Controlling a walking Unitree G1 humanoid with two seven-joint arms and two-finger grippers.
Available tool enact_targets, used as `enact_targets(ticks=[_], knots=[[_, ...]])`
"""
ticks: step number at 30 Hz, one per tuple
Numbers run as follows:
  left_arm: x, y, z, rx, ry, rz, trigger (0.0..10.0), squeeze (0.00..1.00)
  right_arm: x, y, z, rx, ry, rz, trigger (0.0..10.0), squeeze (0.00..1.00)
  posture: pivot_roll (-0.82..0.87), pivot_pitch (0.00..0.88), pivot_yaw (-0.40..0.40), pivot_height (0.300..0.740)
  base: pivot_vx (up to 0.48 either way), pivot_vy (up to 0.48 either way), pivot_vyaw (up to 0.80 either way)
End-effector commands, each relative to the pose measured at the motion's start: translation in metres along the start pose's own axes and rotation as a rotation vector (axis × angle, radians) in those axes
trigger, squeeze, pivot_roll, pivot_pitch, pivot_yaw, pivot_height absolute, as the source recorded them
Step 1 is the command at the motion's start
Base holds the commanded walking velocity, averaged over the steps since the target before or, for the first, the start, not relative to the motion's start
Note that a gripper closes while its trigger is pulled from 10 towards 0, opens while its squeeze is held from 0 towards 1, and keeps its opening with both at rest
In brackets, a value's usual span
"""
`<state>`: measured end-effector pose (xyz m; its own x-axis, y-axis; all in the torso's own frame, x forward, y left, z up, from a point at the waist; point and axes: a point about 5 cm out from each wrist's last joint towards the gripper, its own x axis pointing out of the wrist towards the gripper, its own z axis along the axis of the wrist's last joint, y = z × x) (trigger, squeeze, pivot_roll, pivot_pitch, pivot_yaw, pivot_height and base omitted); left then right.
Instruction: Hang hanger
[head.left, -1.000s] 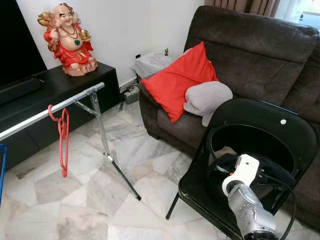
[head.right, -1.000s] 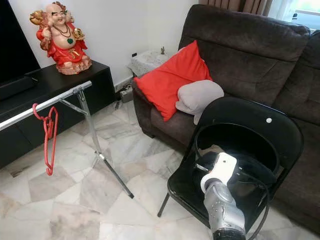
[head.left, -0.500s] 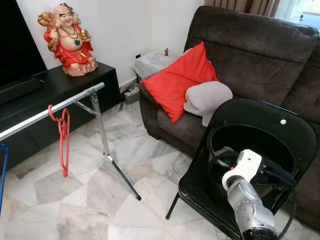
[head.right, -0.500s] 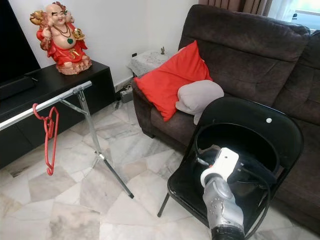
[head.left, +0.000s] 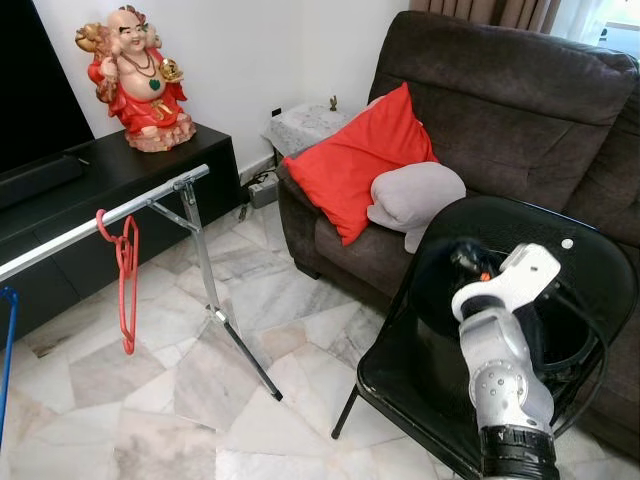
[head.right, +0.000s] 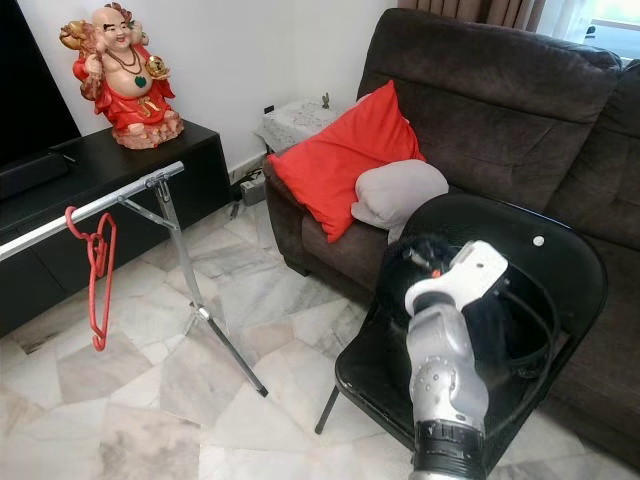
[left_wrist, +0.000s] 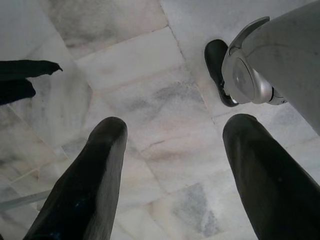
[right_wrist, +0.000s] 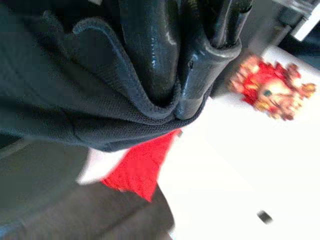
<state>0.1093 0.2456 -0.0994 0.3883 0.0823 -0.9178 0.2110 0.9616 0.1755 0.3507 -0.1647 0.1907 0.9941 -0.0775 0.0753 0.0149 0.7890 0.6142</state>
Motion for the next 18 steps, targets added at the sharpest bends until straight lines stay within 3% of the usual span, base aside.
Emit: enact_targets(ticks=[1,2,3,4,7,8,9,10,12,14,15,16,17,18], knots=[[-0.001,0.004,-0.004,0.023,0.019,0.009,10.0,0.00,0.002,0.053,0.029,-0.032,-0.101,0.218,0.0,0.00,0.03,0.000,0.039,0.740,0.000,0.000,0.00],[-0.001,0.004,-0.004,0.023,0.019,0.009,10.0,0.00,0.000,0.064,0.033,-0.046,-0.115,0.276,0.0,0.00,0.03,0.000,0.039,0.740,0.000,0.000,0.00],[-0.001,0.004,-0.004,0.023,0.019,0.009,10.0,0.00,0.000,0.064,0.033,-0.046,-0.115,0.276,0.0,0.00,0.03,0.000,0.039,0.740,0.000,0.000,0.00],[-0.001,0.004,-0.004,0.023,0.018,0.009,10.0,0.00,-0.006,0.088,0.038,-0.060,-0.125,0.413,0.0,0.00,0.03,0.000,0.038,0.740,0.000,0.000,0.00],[-0.001,0.004,-0.004,0.022,0.017,0.009,10.0,0.00,-0.022,0.120,0.037,-0.097,-0.101,0.629,0.0,0.00,0.02,0.000,0.037,0.740,0.000,0.000,0.00],[-0.001,0.004,-0.004,0.021,0.017,0.009,10.0,0.00,-0.028,0.127,0.031,-0.157,-0.078,0.691,0.0,0.00,0.02,0.000,0.037,0.740,0.000,0.000,0.00],[-0.001,0.004,-0.004,0.019,0.016,0.008,10.0,0.00,-0.036,0.128,0.012,-0.260,-0.016,0.738,0.0,0.00,0.02,0.003,0.033,0.740,0.000,0.000,0.00],[-0.001,0.004,-0.003,0.019,0.016,0.008,10.0,0.00,-0.037,0.126,0.006,-0.286,0.002,0.740,0.0,0.00,0.02,0.003,0.033,0.740,0.000,0.000,0.00],[-0.001,0.003,-0.003,0.018,0.016,0.007,10.0,0.00,-0.030,0.109,-0.008,-0.344,0.069,0.635,0.0,0.00,0.03,0.006,0.033,0.740,0.000,0.000,0.00],[-0.001,0.003,-0.003,0.015,0.016,0.007,10.0,0.00,-0.022,0.079,-0.028,-0.462,0.161,0.486,0.0,0.00,0.03,0.007,0.032,0.740,0.000,0.000,0.00],[-0.001,0.003,-0.003,0.013,0.017,0.007,10.0,0.00,-0.019,0.047,-0.048,-0.689,0.254,0.345,2.4,0.00,0.03,0.013,0.031,0.740,0.000,0.000,0.00],[-0.001,0.003,-0.003,0.013,0.017,0.007,10.0,0.00,-0.019,0.047,-0.048,-0.689,0.254,0.345,2.4,0.00,0.03,0.013,0.031,0.740,0.000,0.000,0.00],[-0.001,0.003,-0.004,0.014,0.018,0.007,10.0,0.00,-0.021,0.025,-0.059,-0.869,0.303,0.285,7.1,0.00,0.03,0.013,0.031,0.740,0.000,0.000,0.00],[-0.001,0.003,-0.004,0.015,0.019,0.007,10.0,0.00,-0.022,0.019,-0.061,-0.887,0.314,0.276,10.0,0.00,0.03,0.013,0.031,0.740,0.000,0.000,0.00]])
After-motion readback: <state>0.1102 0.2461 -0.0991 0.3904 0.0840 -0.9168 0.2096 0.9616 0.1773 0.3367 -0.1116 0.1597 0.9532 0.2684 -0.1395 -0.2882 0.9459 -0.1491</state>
